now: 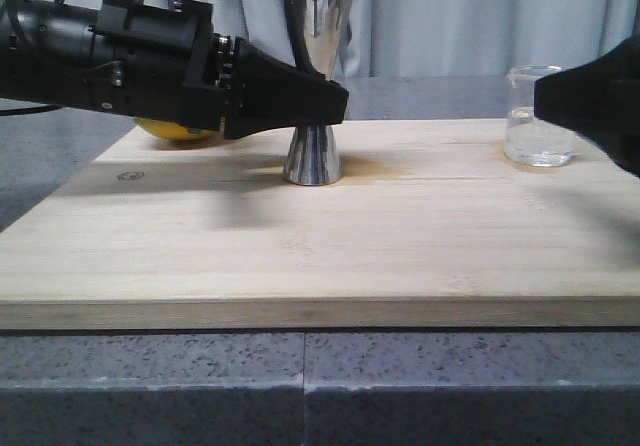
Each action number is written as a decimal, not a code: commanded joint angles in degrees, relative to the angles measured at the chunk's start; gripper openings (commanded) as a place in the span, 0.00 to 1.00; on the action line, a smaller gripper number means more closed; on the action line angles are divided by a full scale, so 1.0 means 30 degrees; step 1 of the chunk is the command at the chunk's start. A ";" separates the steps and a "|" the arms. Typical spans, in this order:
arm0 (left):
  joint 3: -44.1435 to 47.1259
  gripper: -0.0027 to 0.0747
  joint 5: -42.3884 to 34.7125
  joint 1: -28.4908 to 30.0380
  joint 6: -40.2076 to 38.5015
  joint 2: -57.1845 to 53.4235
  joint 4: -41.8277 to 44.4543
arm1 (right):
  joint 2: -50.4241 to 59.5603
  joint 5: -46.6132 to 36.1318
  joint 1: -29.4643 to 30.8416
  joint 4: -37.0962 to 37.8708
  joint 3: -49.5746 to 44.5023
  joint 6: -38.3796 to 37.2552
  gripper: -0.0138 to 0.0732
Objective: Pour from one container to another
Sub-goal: 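Reach the right gripper to the glass beaker and grasp it, then lift the beaker with the right gripper over the jigger, then tilt the beaker with the right gripper, pouring liquid into the jigger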
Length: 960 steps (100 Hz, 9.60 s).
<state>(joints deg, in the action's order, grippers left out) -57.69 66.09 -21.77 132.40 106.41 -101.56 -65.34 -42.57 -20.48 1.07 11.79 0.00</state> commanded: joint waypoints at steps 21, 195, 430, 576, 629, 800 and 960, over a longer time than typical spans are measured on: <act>-0.0504 0.01 0.2024 -0.0172 0.0017 -0.0743 -0.1513 | -0.2758 -0.2539 -0.0030 -0.0244 0.1658 0.0000 0.80; -0.0504 0.01 0.2024 -0.0172 0.0017 -0.0743 -0.1513 | -0.6749 -0.4489 0.0916 0.0134 0.3917 -0.0159 0.59; -0.0504 0.01 0.2024 -0.0172 0.0017 -0.0743 -0.1513 | -0.5022 0.4799 -0.0273 2.4925 1.4575 -1.0485 0.49; -0.0504 0.01 0.2024 -0.0172 0.0017 -0.0743 -0.1513 | -0.4804 0.5148 -0.0273 2.7748 1.6124 -0.9654 0.49; -0.0539 0.01 0.2218 -0.0172 0.0017 -0.0743 -0.1513 | -0.4684 0.5453 -0.0273 2.7879 1.6124 -0.9654 0.49; -0.1344 0.01 0.2218 -0.0172 -0.0483 -0.0743 -0.1513 | -0.4684 0.6239 -0.0239 3.0512 1.6666 -0.8155 0.49; -0.1344 0.01 0.2218 -0.0172 -0.0483 -0.0743 -0.1513 | -0.4684 0.7928 -0.1044 3.1806 1.6697 -0.6836 0.49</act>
<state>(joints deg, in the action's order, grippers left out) -60.14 66.09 -21.77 131.34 106.41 -101.38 -81.80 -21.84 -23.34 97.60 59.79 -20.84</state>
